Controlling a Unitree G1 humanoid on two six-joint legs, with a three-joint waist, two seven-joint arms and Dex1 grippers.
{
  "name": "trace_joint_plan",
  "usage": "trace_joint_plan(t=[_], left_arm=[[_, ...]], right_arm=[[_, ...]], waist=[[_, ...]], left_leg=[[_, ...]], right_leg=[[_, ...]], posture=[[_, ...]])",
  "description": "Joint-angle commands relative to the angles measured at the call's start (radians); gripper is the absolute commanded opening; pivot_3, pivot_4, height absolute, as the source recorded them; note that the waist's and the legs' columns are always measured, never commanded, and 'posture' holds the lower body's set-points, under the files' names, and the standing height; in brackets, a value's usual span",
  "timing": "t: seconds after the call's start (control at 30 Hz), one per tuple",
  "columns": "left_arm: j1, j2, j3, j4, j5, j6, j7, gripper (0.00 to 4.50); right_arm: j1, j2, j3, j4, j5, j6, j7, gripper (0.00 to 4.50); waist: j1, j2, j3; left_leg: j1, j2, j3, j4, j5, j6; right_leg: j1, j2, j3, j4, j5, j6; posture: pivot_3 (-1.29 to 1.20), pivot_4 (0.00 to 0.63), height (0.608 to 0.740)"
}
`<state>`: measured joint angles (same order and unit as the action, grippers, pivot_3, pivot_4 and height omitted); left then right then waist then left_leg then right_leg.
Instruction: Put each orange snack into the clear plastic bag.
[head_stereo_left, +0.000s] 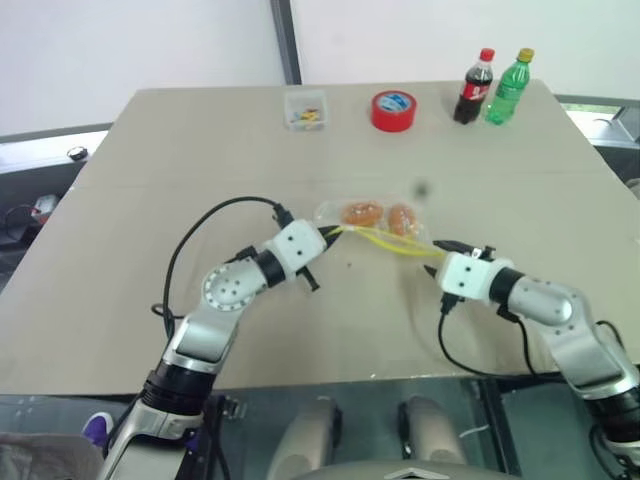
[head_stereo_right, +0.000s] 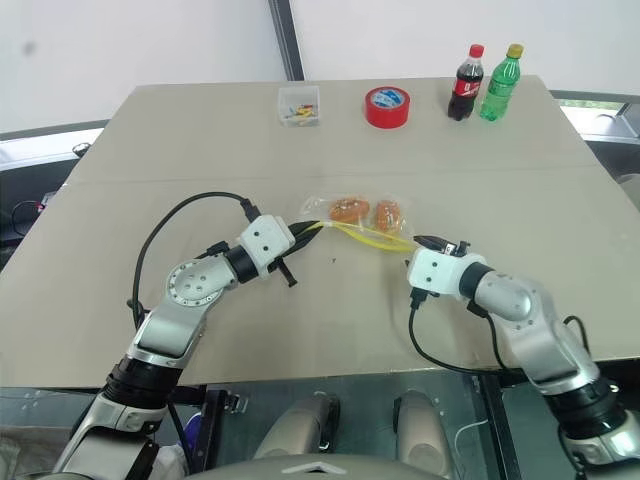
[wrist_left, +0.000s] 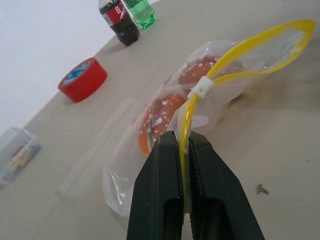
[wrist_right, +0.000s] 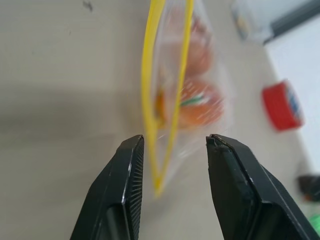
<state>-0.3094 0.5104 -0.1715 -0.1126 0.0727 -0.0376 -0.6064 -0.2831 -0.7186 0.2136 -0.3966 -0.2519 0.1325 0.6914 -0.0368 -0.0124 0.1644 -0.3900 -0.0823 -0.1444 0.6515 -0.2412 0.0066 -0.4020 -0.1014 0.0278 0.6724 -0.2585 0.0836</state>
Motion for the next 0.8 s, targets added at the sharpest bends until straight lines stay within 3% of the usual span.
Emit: trace_joint_plan(t=[0.03, 0.2, 0.47, 0.6, 0.8], left_arm=[[-0.021, 0.009, -0.009, 0.002, 0.048, -0.069, 0.02, 0.0], [-0.038, -0.01, -0.016, 0.011, 0.063, -0.066, 0.024, 0.0], [-0.029, -0.018, -0.01, -0.013, 0.083, -0.049, 0.043, 0.0], [-0.019, -0.011, -0.003, -0.02, 0.093, -0.048, 0.05, 0.0], [-0.025, -0.015, 0.0, -0.029, 0.096, -0.036, 0.052, 0.0]], right_arm=[[-0.1, 0.052, 0.053, -0.043, -0.009, -0.003, 0.028, 2.09], [-0.23, 0.139, 0.178, 0.075, -0.095, -0.089, 0.029, 2.09], [-0.331, 0.222, 0.223, 0.195, -0.172, -0.137, 0.0, 2.09], [-0.334, 0.247, 0.226, 0.209, -0.19, -0.165, -0.006, 0.3], [-0.331, 0.26, 0.232, 0.217, -0.21, -0.189, -0.002, 0.3]], waist=[[0.0, 0.0, 0.0], [0.004, 0.0, 0.0], [0.008, 0.0, 0.0], [0.007, 0.0, 0.0], [0.004, 0.0, 0.0]], left_leg=[[0.0, 0.0, 0.0, 0.0, 0.0, 0.0], [-0.003, 0.0, -0.001, -0.002, 0.001, -0.003], [-0.009, -0.001, -0.002, -0.002, 0.002, -0.004], [-0.009, 0.0, -0.001, -0.002, 0.002, -0.004], [-0.009, -0.001, -0.001, -0.002, 0.002, -0.004]], right_leg=[[0.0, 0.0, 0.0, 0.0, 0.0, 0.0], [-0.003, 0.0, -0.001, -0.001, 0.0, 0.0], [-0.007, -0.001, -0.002, -0.003, 0.0, 0.0], [-0.008, 0.0, -0.001, -0.002, 0.0, -0.001], [-0.008, 0.0, -0.001, -0.002, 0.0, -0.001]], posture=[[0.0, 0.15, 0.74], [0.0, 0.15, 0.74], [0.0, 0.15, 0.74], [0.0, 0.15, 0.74], [0.0, 0.15, 0.74]])
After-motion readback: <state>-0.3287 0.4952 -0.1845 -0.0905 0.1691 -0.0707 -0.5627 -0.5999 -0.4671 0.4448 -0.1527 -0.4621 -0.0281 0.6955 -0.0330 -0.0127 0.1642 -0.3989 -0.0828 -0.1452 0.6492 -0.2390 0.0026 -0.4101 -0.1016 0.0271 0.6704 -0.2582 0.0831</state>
